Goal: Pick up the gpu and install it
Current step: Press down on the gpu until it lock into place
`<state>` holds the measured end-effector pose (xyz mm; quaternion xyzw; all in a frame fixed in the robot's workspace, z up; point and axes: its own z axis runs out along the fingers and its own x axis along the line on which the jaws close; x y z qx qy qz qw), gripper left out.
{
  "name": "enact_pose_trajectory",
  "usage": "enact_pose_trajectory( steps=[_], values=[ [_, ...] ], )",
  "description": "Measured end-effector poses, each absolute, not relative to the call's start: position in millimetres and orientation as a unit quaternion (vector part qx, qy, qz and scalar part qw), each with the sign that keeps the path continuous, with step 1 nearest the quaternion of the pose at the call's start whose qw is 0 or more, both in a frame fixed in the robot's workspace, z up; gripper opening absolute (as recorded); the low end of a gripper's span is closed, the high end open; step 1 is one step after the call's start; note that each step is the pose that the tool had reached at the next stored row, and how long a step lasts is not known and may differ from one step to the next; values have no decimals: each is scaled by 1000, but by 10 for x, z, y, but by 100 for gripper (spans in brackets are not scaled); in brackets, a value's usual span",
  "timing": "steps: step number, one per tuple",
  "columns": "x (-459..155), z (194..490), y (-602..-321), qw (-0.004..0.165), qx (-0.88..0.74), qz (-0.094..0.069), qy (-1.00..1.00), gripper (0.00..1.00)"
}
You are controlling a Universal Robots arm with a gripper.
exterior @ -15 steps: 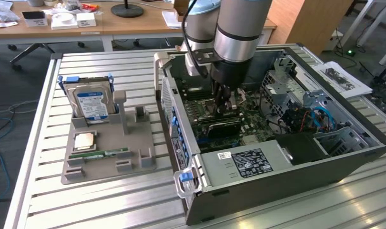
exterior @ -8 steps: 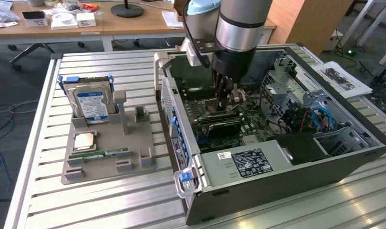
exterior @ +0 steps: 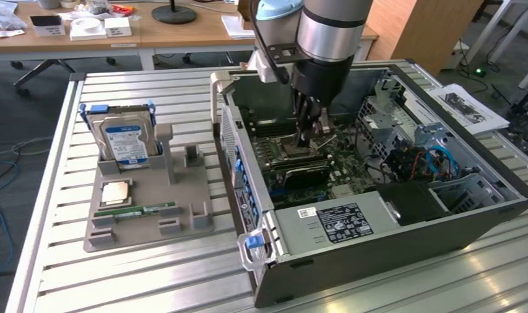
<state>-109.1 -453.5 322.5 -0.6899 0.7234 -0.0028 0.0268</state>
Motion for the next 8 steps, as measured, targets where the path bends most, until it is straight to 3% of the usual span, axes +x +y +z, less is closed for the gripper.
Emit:
enact_pose_trajectory(
  steps=[8],
  values=[
    [-1091,3246,-4535,27,-690,-3,723,11]
  ],
)
